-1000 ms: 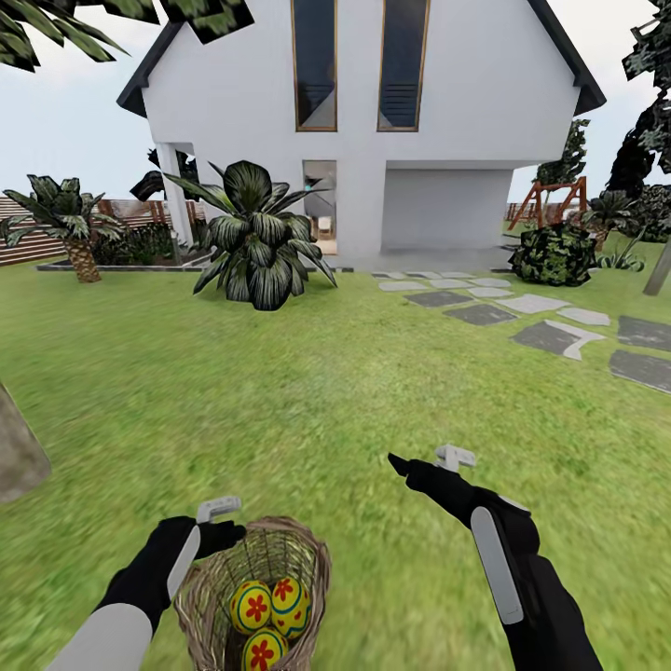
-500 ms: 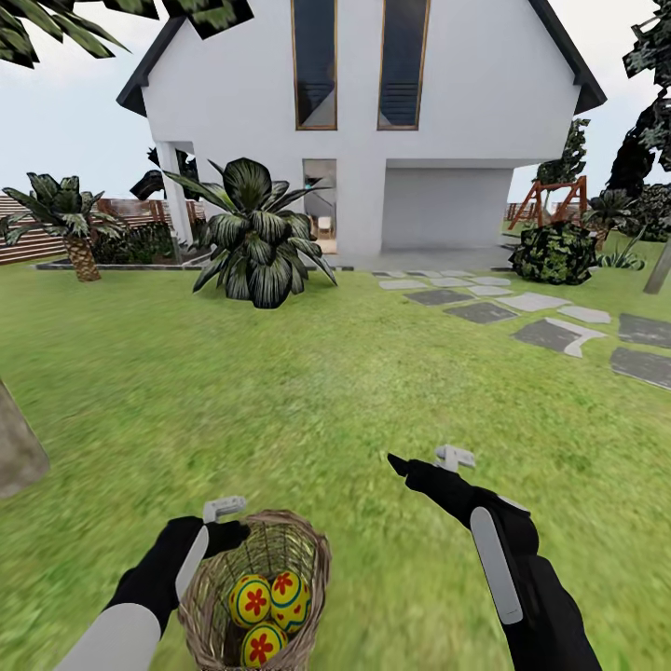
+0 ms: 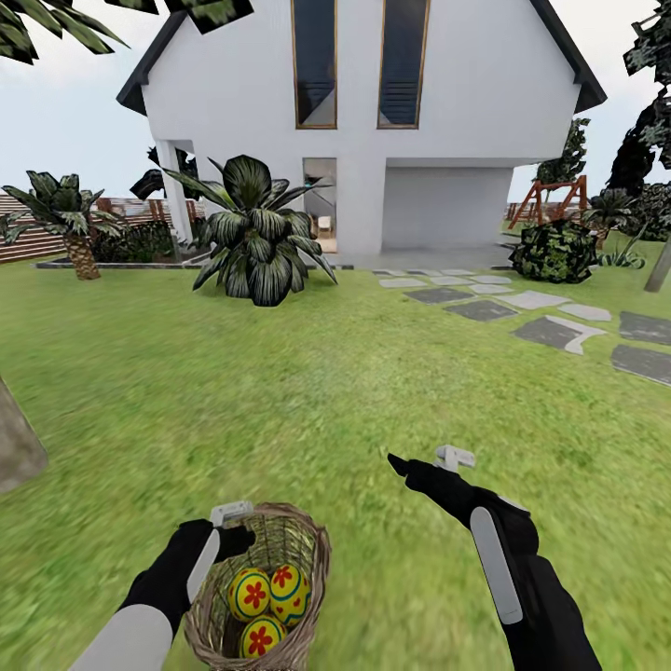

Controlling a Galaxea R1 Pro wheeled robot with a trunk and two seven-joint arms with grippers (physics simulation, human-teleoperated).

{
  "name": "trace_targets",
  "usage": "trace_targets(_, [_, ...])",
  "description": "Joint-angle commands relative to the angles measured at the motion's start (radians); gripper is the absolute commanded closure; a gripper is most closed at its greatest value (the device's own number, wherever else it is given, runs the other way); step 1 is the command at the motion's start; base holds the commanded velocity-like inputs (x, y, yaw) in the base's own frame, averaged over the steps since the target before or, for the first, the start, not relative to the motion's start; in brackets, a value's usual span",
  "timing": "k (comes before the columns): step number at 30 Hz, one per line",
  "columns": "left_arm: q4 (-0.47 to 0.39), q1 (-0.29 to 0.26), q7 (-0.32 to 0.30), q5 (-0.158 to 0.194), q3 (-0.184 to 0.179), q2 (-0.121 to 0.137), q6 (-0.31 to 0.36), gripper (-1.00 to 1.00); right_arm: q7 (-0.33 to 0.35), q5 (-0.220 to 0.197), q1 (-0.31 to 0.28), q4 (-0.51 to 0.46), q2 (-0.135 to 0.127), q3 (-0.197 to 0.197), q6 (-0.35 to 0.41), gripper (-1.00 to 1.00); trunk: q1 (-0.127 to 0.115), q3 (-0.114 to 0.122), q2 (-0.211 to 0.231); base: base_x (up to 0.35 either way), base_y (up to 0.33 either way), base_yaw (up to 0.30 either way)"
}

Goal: Take the three Easter eggs out of the wicker basket on the lawn in the garden, then place them on the lawn next to a single tree (choose any tree) so that all three eggs are next to the same tree and none are left in the basket.

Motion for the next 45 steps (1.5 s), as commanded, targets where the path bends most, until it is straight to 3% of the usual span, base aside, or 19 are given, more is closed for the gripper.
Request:
trace_targets(1, [-0.001,0.0,0.027,0.005,0.003,-0.005,0.005,-1.0,0.007,0.002,-0.001,-0.001,0.001,-0.003,0.006,-1.0,0.004,-0.004,-0.008,0.0,0.0,0.0])
trace_targets(4, [-0.001,0.0,0.074,0.005,0.003,-0.016,0.005,-1.0,0.007,0.002,-0.001,-0.001,0.001,-0.003,0.005,-1.0,0.015,-0.014,-0.029,0.0,0.0,0.0])
trace_targets(9, [-0.001,0.0,0.092,0.005,0.002,-0.023,0.008,-1.0,0.007,0.002,-0.001,-0.001,0.001,-0.003,0.005,-1.0,0.034,-0.029,-0.064,0.0,0.0,0.0])
trace_targets(45, [-0.001,0.0,0.087,0.01,0.002,-0.021,0.0,-1.0,0.007,0.002,-0.001,0.015,0.001,-0.003,0.004,-1.0,0.165,-0.136,-0.302,0.0,0.0,0.0])
